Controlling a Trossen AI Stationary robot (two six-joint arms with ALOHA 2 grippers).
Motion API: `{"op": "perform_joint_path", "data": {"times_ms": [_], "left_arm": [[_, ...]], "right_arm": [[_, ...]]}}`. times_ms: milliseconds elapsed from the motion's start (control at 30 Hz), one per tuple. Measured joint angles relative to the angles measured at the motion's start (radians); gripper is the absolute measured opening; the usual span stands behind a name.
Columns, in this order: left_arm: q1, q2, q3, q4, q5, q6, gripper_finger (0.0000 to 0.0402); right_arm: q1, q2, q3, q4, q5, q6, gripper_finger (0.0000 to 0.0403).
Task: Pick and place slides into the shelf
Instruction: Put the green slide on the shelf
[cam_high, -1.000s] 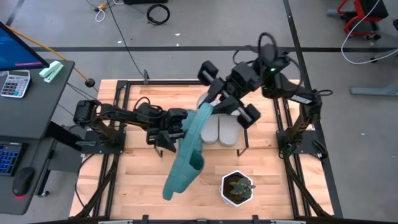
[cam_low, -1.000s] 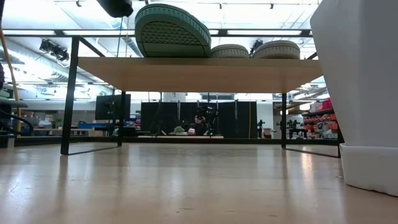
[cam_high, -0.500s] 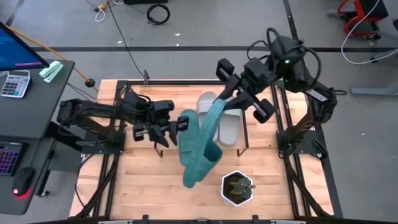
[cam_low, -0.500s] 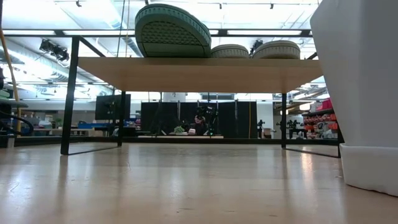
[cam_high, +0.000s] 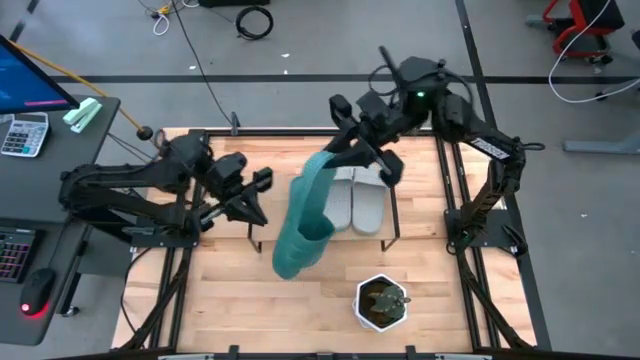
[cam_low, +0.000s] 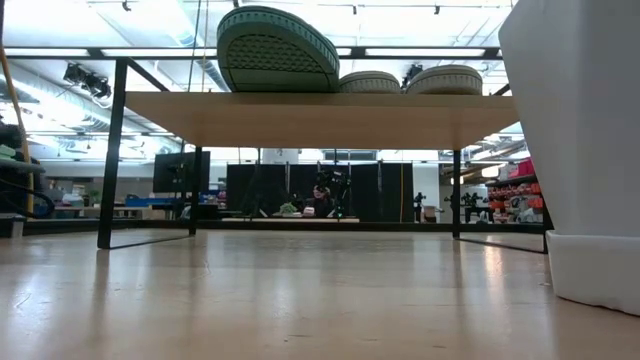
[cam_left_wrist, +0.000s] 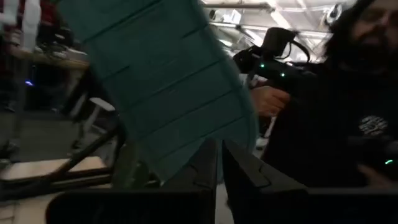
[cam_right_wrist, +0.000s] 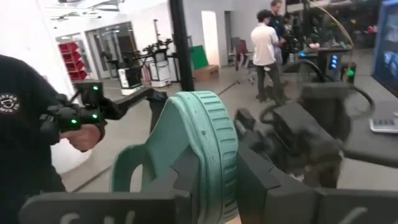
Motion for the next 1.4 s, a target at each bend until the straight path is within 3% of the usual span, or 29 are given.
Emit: {"op": "perform_joint_path", "data": {"times_ms": [133,400,567,1000,1400], "left_arm": [[0.028,-0.077,0.0,-0.158,-0.009,0.086,0.002],[0.139,-0.251,0.001,-0.484,-0.012,0.233,0.0019],[0.221,-0.338,0.001,-0.616,-0.023,0.286,0.0026],[0.33,-0.384,0.001,-0.817,-0.012,0.364,0.0013],[0.364,-0.384,0.001,-0.837,-0.052,0.356,0.0012]], "right_arm": [[-0.019,0.069,0.001,0.026,0.009,0.028,0.0071],[-0.083,0.204,-0.001,0.227,0.011,0.216,0.0071],[-0.142,0.266,0.0,0.264,0.014,0.335,0.0071],[-0.199,0.358,0.0,0.266,0.002,0.431,0.0071],[-0.237,0.373,0.001,0.183,-0.08,0.399,0.0068]]}}
